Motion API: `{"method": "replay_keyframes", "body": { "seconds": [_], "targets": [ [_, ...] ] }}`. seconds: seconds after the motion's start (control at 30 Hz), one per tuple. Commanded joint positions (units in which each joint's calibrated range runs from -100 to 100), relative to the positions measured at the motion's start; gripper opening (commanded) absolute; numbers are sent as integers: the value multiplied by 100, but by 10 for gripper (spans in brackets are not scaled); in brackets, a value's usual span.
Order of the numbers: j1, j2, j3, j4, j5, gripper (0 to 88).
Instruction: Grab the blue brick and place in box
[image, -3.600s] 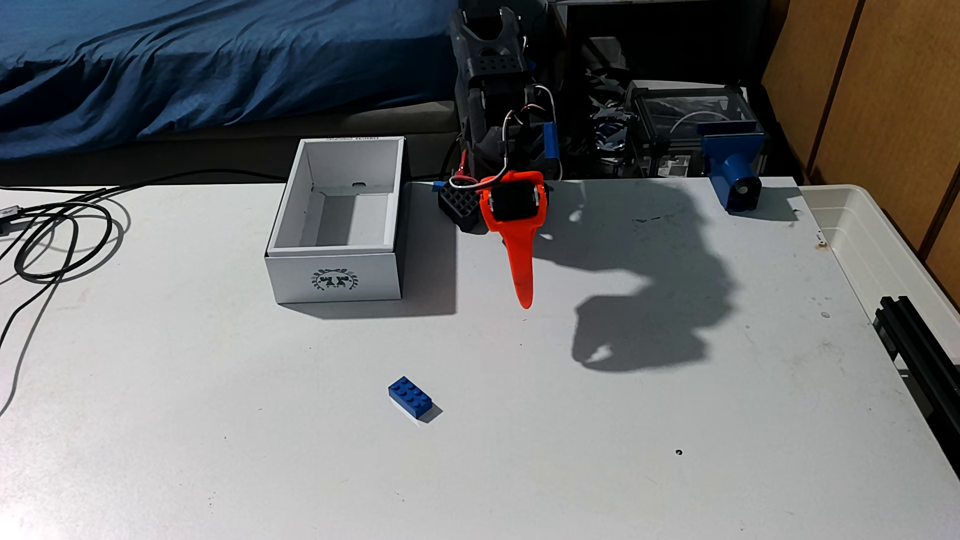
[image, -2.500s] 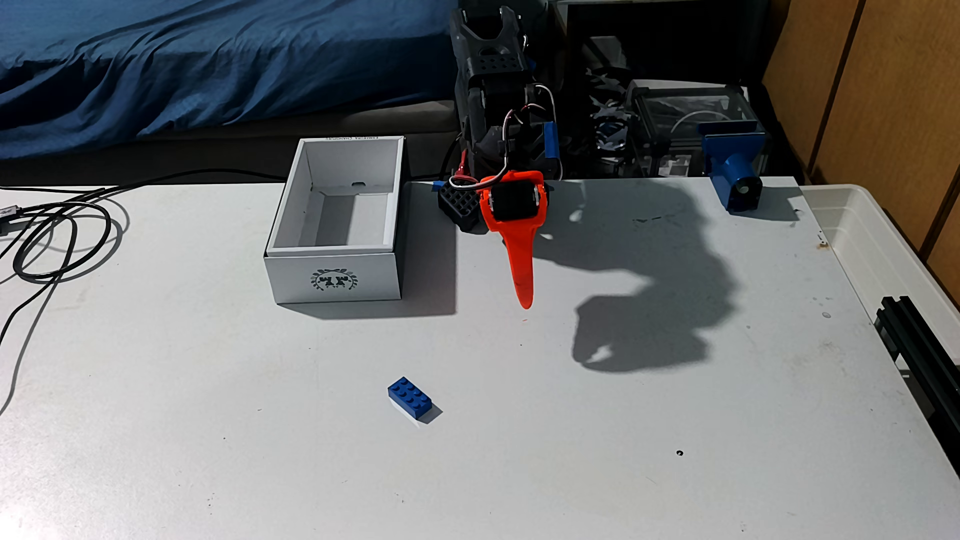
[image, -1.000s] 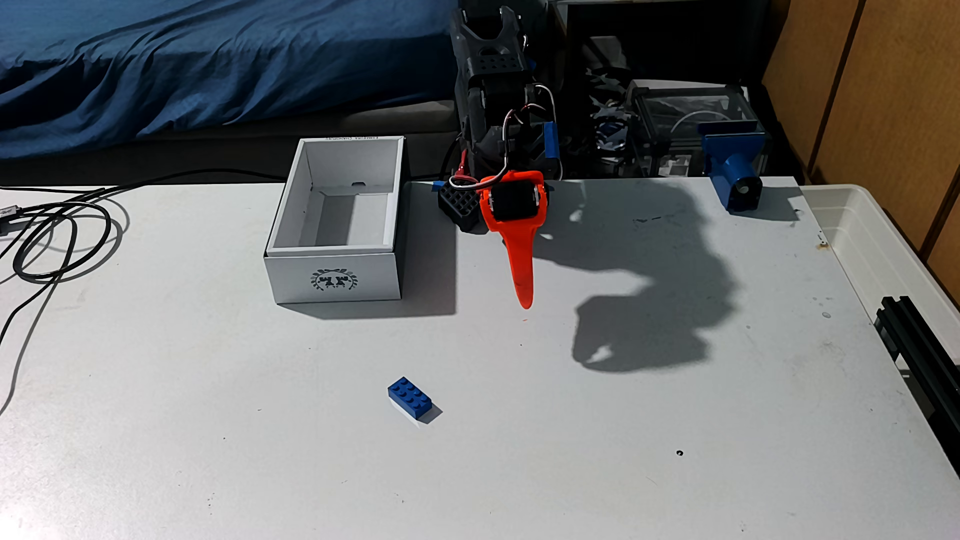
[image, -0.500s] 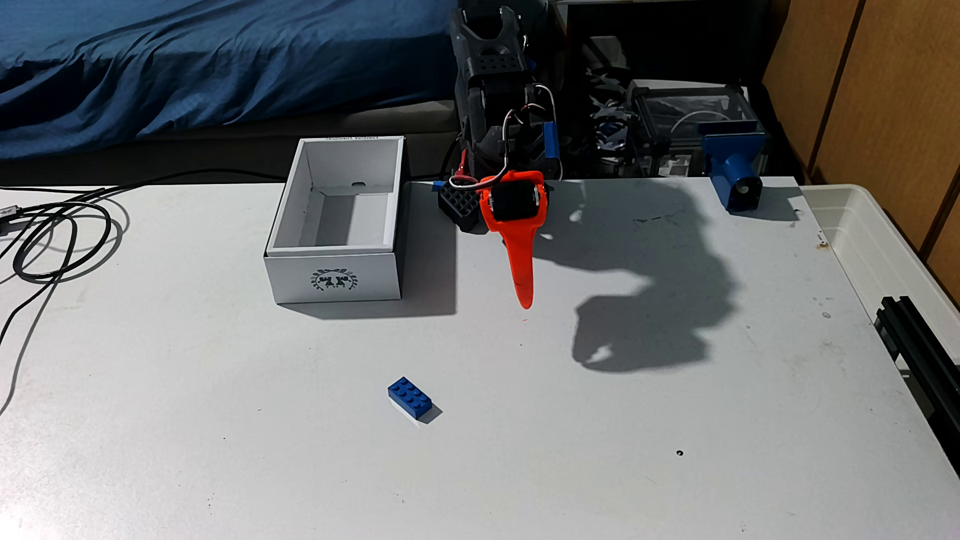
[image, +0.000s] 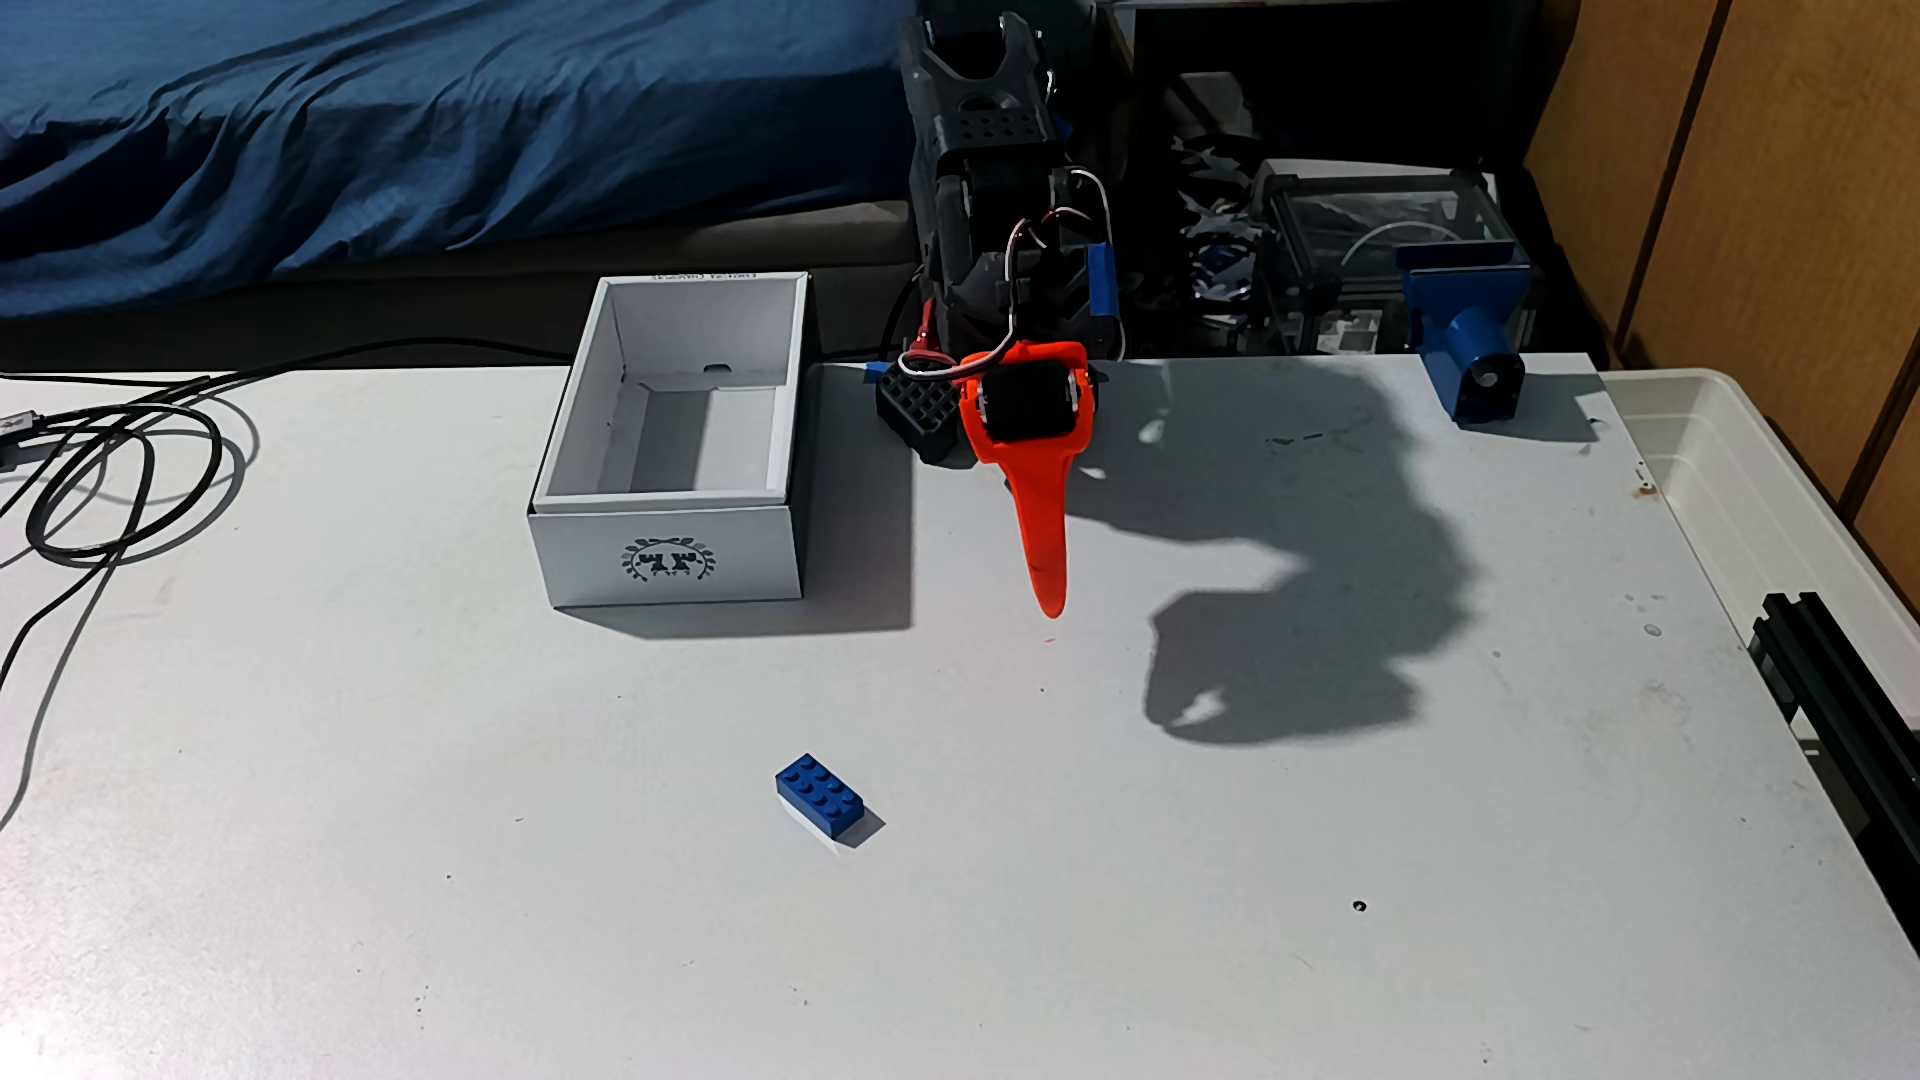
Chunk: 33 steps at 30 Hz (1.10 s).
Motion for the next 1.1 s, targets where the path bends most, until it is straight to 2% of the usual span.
{"method": "replay_keyframes", "body": {
  "seconds": [0.0, 0.57, 0.67, 0.83, 1.07],
  "targets": [
    [1, -48, -24, -73, -34, 9],
    [38, -48, -184, 22, 19, 9],
    [90, -48, -663, 798, 24, 9],
    [833, -48, -1745, 1952, -8, 9],
    [1910, 3, -2287, 2030, 8, 9]
  ]
}}
